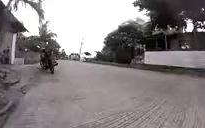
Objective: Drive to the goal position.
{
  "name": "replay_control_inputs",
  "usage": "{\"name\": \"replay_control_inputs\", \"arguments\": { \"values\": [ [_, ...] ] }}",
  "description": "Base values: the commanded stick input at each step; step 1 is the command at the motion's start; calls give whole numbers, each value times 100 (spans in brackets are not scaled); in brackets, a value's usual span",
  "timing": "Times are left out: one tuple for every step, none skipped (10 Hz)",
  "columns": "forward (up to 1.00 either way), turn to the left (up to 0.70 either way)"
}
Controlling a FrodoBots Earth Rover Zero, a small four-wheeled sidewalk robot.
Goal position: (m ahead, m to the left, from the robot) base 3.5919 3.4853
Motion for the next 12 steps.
{"name": "replay_control_inputs", "arguments": {
  "values": [
    [0,0],
    [-56,0],
    [-70,0],
    [-70,0],
    [-70,0],
    [-70,0],
    [-70,0],
    [-70,0],
    [-70,0],
    [-70,0],
    [-70,0],
    [-70,0]
  ]
}}
